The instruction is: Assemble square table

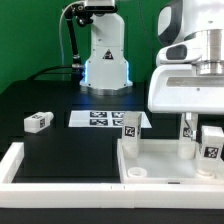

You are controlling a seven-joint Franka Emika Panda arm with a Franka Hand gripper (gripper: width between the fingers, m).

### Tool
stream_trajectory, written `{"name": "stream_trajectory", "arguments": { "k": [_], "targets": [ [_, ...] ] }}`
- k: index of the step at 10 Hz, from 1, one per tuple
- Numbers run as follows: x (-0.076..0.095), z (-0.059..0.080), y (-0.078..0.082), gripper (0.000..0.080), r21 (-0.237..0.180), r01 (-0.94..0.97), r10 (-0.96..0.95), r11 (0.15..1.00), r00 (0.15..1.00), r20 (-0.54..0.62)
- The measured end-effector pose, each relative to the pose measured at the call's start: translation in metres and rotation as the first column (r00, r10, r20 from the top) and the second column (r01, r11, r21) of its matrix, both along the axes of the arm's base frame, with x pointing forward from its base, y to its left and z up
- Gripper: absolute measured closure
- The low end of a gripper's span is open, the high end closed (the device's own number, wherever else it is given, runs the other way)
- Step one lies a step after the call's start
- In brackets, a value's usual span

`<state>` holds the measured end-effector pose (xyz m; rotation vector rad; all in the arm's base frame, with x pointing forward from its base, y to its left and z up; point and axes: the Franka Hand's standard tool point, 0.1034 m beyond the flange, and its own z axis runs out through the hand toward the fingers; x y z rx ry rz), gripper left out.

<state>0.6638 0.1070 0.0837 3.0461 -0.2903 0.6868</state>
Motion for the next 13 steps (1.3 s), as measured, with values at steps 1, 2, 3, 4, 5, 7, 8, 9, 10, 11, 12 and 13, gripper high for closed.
{"name": "stream_trajectory", "arguments": {
  "k": [1,2,3,4,5,7,8,9,10,11,12,13],
  "targets": [
    [0.0009,-0.0007,0.0017,0.0509,-0.001,-0.004,0.004,1.000,1.000,0.007],
    [0.0023,-0.0008,0.0019,0.0509,-0.002,-0.006,0.006,1.000,1.000,0.021],
    [0.0033,-0.0008,0.0016,0.0509,-0.003,-0.008,0.008,1.000,0.999,0.039],
    [0.0025,-0.0014,0.0013,0.0509,-0.003,-0.009,0.009,1.000,0.999,0.041],
    [0.0026,-0.0014,0.0012,0.0509,-0.003,-0.010,0.010,1.000,0.999,0.041],
    [0.0025,-0.0016,0.0013,0.0322,-0.004,-0.011,0.011,1.000,0.999,0.040],
    [0.0024,-0.0016,0.0013,0.0322,-0.004,-0.011,0.011,1.000,0.999,0.040],
    [0.0024,-0.0017,0.0013,0.0185,-0.004,-0.011,0.011,1.000,0.999,0.040],
    [0.0024,-0.0017,0.0013,0.0185,-0.004,-0.011,0.011,1.000,0.999,0.040],
    [0.0024,-0.0017,0.0014,0.0155,-0.004,-0.011,0.011,1.000,0.999,0.040],
    [0.0024,-0.0017,0.0013,0.0155,-0.004,-0.011,0.011,1.000,0.999,0.040],
    [0.0024,-0.0017,0.0013,0.0151,-0.004,-0.011,0.011,1.000,0.999,0.040]
  ]
}}
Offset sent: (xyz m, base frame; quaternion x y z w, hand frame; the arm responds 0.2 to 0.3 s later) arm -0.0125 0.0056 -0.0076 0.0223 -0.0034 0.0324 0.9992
